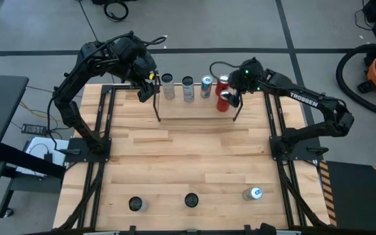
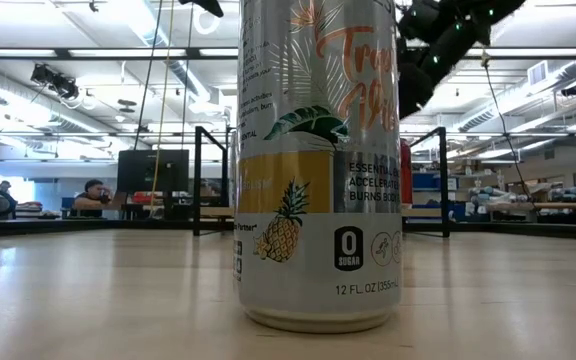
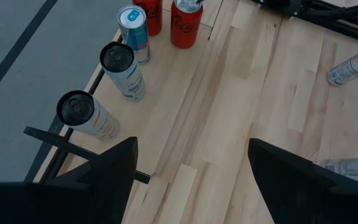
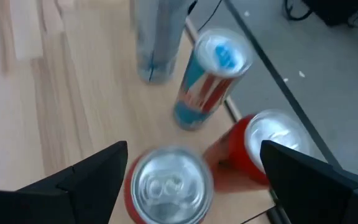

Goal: Place canned beverage on shelf
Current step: Put the blue soda can on the shelf aligned with the blue soda can

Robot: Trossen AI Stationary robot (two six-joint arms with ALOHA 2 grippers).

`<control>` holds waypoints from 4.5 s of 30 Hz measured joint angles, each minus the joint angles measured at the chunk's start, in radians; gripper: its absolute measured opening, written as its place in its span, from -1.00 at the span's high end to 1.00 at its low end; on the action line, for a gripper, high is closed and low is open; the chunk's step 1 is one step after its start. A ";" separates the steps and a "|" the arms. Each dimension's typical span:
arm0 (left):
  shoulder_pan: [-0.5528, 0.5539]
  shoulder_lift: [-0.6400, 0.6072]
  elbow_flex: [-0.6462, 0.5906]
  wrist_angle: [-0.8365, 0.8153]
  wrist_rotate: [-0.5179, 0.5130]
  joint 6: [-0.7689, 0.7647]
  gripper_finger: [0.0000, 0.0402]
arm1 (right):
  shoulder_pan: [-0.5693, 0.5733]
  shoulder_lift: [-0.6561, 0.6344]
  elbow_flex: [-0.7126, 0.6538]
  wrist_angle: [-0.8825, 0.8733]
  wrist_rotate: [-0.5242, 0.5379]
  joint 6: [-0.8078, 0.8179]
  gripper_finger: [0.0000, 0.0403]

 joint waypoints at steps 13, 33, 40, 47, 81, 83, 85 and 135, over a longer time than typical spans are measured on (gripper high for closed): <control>0.000 0.000 0.000 0.000 0.000 0.006 -0.53 | 0.161 -0.049 0.266 -0.671 -0.180 0.237 -0.87; 0.000 0.000 0.000 0.001 0.000 0.027 -0.53 | 0.952 -0.236 0.212 -0.846 0.135 1.056 -0.86; 0.000 0.000 0.000 0.010 0.000 0.032 -0.53 | 1.233 -0.177 0.052 -0.749 0.124 1.292 -0.85; 0.000 0.000 0.000 0.010 0.000 0.032 -0.53 | 1.385 -0.086 0.040 -0.635 0.139 1.465 -0.85; 0.000 0.000 0.000 0.071 0.000 0.043 -0.53 | 1.567 0.155 0.041 -0.473 0.156 1.665 -0.85; 0.000 0.000 0.000 0.071 0.000 0.043 -0.53 | 1.567 0.173 0.041 -0.471 0.156 1.664 -0.85; 0.000 0.000 0.000 0.071 0.000 0.053 -0.53 | 1.566 0.191 0.041 -0.472 0.156 1.650 -0.85; 0.000 0.000 0.000 0.109 0.000 0.076 -0.53 | 0.493 0.238 0.491 -0.471 0.243 0.110 -0.23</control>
